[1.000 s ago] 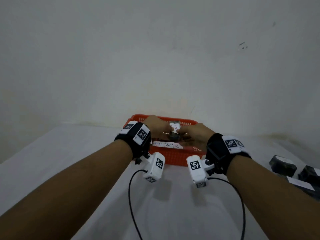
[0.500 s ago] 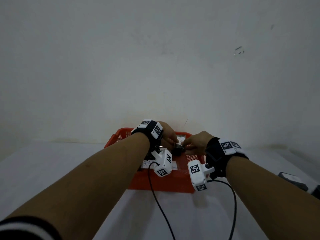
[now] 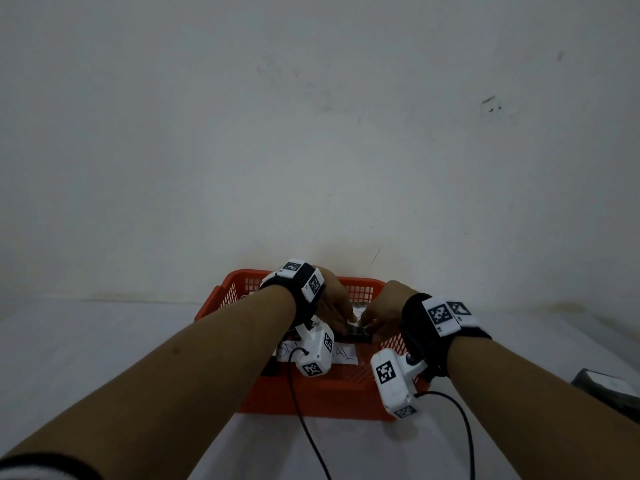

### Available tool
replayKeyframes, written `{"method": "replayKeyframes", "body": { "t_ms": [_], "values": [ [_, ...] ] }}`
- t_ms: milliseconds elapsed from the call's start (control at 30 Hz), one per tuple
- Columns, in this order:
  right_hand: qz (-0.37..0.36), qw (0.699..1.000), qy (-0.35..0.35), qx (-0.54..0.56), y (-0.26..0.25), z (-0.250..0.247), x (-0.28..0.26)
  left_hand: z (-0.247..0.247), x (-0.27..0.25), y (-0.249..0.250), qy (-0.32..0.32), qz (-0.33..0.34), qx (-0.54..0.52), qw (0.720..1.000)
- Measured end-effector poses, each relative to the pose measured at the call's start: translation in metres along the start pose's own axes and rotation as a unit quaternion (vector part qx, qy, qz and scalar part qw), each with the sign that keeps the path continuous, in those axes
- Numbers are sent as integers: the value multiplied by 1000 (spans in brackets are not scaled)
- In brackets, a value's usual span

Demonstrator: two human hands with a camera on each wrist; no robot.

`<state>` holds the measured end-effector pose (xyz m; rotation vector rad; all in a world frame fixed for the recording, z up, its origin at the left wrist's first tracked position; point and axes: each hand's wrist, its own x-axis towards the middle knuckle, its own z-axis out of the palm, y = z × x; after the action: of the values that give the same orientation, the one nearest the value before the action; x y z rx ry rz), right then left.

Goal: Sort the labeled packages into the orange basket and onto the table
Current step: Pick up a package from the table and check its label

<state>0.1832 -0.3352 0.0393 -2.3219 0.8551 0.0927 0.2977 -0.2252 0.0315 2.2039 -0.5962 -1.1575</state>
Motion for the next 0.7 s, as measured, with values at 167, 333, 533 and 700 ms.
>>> {"method": "replayKeyframes", "body": {
  "t_ms": [167,333,533,700],
  "values": [
    [9,999,-25,-27,-4,1,4,0,13,-5,11,4,47,999],
    [42,994,-82,-58,-9,2,-2,5,21,-9,13,76,305,949],
    [48,987,-101,-112,-15,5,-3,6,37,-24,44,151,433,887],
    [61,987,-99,-112,-16,7,0,1,58,-33,60,160,445,879]
  ]
}}
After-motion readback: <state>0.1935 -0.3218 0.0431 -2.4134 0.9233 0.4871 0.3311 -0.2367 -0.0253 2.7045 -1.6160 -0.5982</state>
